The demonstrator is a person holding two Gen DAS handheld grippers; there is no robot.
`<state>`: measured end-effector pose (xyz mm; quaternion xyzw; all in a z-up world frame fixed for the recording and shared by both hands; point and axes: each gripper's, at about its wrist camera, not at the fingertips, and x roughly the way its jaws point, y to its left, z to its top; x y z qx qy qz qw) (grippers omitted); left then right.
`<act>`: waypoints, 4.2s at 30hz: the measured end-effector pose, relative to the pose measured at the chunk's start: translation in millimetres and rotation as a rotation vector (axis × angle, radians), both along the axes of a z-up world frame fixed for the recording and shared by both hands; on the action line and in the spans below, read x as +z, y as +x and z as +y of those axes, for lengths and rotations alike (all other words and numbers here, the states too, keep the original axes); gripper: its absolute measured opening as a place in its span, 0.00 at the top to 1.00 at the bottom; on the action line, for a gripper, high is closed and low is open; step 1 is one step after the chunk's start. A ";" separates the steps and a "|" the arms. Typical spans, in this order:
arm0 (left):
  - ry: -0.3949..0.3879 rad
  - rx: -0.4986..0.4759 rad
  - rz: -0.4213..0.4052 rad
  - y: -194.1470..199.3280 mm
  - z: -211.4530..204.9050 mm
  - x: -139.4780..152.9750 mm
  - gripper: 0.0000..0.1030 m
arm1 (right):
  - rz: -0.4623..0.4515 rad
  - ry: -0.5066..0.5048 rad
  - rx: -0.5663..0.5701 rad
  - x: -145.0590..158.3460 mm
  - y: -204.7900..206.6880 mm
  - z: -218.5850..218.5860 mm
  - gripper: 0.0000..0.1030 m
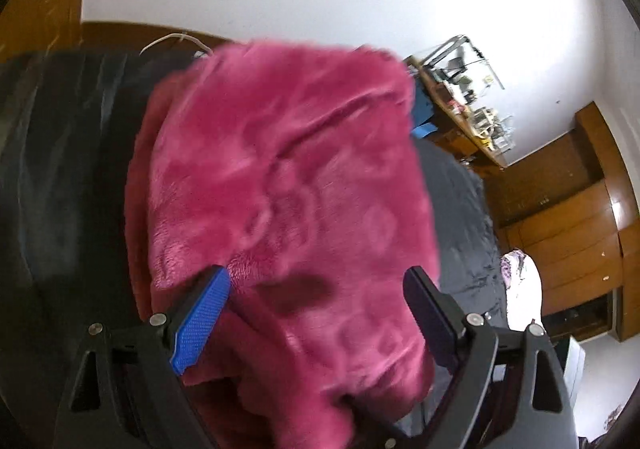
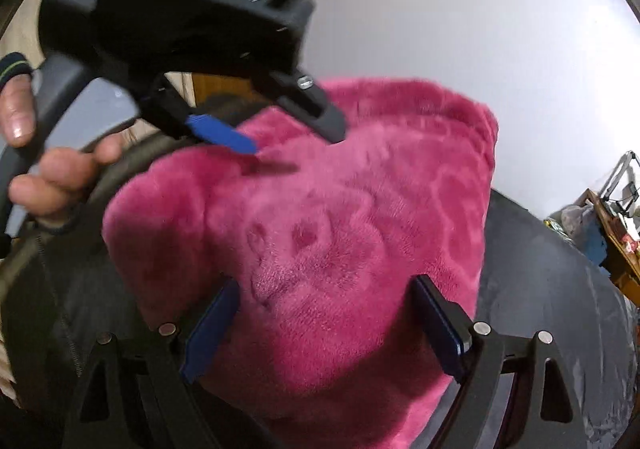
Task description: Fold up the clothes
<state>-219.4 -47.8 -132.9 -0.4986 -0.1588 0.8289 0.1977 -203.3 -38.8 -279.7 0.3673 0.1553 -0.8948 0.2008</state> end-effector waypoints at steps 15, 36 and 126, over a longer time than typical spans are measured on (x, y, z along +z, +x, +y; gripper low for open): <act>0.006 0.016 -0.009 2.8 -1.4 -16.2 0.12 | -0.097 -0.088 0.043 -25.4 -19.7 6.1 0.04; -0.075 0.094 -0.239 -163.8 10.8 -62.5 0.10 | -0.159 -0.133 0.032 -32.9 -25.9 19.9 0.00; 0.028 0.006 0.002 12.3 -4.8 -15.0 0.00 | -0.182 -0.208 -0.306 -37.8 -13.7 168.4 0.00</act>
